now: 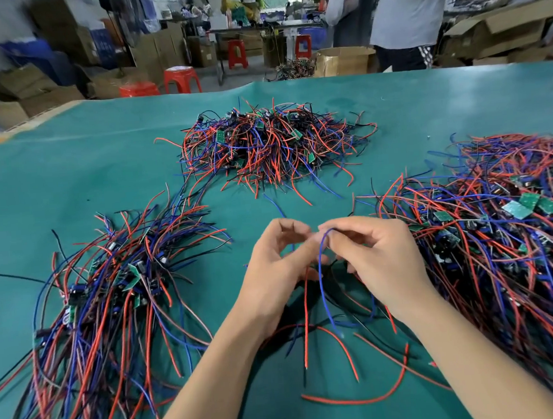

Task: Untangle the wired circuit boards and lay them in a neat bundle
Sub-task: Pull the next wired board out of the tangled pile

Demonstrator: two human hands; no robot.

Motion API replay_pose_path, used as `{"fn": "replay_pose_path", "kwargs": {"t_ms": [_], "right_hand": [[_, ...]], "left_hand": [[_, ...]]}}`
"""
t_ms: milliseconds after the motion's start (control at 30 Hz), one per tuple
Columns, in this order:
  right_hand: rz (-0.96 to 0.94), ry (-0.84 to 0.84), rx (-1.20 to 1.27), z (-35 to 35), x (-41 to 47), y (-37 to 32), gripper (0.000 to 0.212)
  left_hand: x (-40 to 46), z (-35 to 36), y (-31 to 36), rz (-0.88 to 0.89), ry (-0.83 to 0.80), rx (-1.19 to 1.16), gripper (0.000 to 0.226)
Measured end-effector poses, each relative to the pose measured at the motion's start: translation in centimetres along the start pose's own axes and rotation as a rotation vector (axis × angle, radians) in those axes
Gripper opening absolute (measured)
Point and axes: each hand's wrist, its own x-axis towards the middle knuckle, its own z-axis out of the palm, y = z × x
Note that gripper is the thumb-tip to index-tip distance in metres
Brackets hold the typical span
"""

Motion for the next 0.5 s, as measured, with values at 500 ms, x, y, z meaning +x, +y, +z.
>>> {"fn": "replay_pose_path", "kwargs": {"t_ms": [500], "right_hand": [[0.143, 0.107, 0.286, -0.22, 0.25, -0.67, 0.016]], "left_hand": [[-0.08, -0.35, 0.07, -0.006, -0.098, 0.025, 0.025]]}}
